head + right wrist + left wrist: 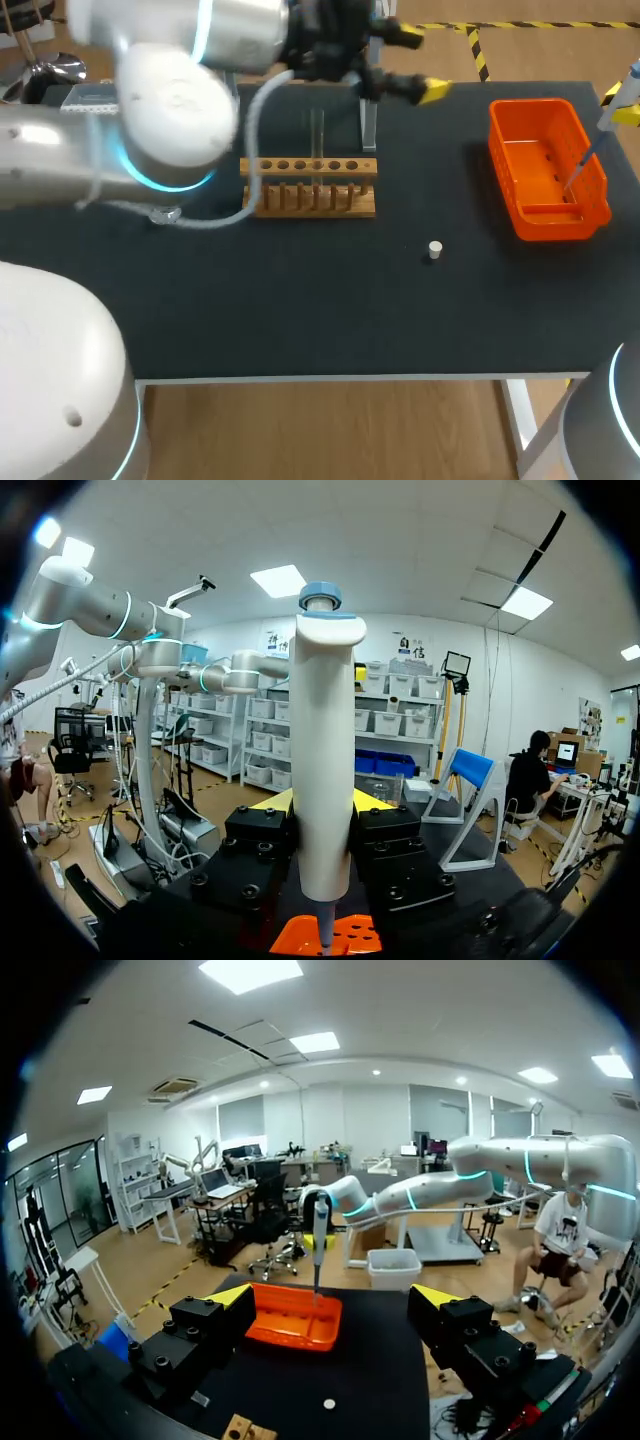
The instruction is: Invert the test tube, pick up the pipette, mount the tip to pipette, aspirate from beaker and dispense into the tube, eject the tip, return the pipette, and cap with the stopper.
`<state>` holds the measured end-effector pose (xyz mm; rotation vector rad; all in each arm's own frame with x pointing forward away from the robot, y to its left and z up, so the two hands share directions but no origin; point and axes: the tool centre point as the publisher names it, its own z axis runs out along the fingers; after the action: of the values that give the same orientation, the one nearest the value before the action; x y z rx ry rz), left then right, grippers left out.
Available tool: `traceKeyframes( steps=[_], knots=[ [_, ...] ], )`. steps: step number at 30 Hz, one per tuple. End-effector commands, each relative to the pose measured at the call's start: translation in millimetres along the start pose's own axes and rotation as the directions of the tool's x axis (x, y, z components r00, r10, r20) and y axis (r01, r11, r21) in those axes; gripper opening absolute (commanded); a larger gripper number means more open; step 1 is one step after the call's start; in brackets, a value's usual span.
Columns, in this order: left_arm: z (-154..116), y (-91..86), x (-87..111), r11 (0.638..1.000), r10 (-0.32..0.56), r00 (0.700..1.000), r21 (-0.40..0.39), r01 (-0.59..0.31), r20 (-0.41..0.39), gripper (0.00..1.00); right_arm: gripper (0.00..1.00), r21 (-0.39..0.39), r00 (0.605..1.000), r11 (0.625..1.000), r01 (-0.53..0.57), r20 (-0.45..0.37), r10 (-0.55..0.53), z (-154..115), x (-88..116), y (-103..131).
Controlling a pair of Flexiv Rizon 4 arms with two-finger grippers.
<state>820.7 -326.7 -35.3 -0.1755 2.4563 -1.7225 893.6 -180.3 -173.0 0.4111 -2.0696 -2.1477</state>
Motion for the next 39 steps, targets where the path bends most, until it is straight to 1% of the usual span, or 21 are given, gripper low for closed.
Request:
traceKeyframes(
  steps=[1, 2, 6, 7, 8, 9, 32, 34, 39],
  knots=[
    [124.4, -26.0, -1.6, 0.998, 0.003, 1.0, -0.062, -0.004, -0.019, 1.0, 0.0, 0.003, 1.0, 1.0, 0.001, 0.001, -0.001, 0.2, 0.8, 0.7],
    [134.0, -28.8, -1.0, 0.998, 0.009, 1.0, -0.07, -0.011, -0.027, 1.0, 0.0, 0.003, 1.0, 1.0, 0.001, 0.001, -0.001, 0.2, 0.8, 0.7],
    [134.0, -28.8, -1.0, 0.998, 0.009, 1.0, -0.07, -0.011, -0.027, 0.99, 0.0, 0.003, 1.0, 1.0, 0.001, 0.001, -0.001, 0.2, 0.8, 0.7],
    [134.0, -28.8, -1.0, 0.998, 0.009, 1.0, -0.07, -0.011, -0.027, 0.4, 0.0, 0.003, 1.0, 1.0, 0.001, 0.001, -0.001, 0.2, 0.8, 0.7],
    [134.0, -28.8, -1.0, 0.998, 0.009, 1.0, -0.07, -0.011, -0.027, 0.13, 0.0, 0.003, 1.0, 1.0, 0.001, 0.001, -0.001, 0.2, 0.8, 0.7],
    [134.0, -28.8, -1.0, 0.998, 0.009, 1.0, -0.07, -0.011, -0.027, 0.0, 0.0, 0.003, 1.0, 1.0, 0.001, 0.001, -0.001, 0.2, 0.8, 0.7],
    [134.0, -28.8, -1.0, 0.998, 0.009, 1.0, -0.07, -0.011, -0.027, 0.0, 0.0, 0.003, 1.0, 1.0, 0.001, 0.001, -0.001, 0.2, 0.8, 0.7],
    [142.8, -25.8, -4.4, 0.998, 0.011, 0.999, -0.055, -0.013, -0.039, 0.0, 0.0, 0.003, 1.0, 1.0, 0.001, 0.001, -0.001, 0.2, 0.8, 0.7],
    [161.3, -29.4, -12.1, 1.0, 0.008, 0.999, -0.008, -0.008, -0.047, 0.0, 0.0, 0.003, 1.0, 1.0, 0.001, 0.001, -0.001, 0.2, 0.8, 0.7]
  ],
)
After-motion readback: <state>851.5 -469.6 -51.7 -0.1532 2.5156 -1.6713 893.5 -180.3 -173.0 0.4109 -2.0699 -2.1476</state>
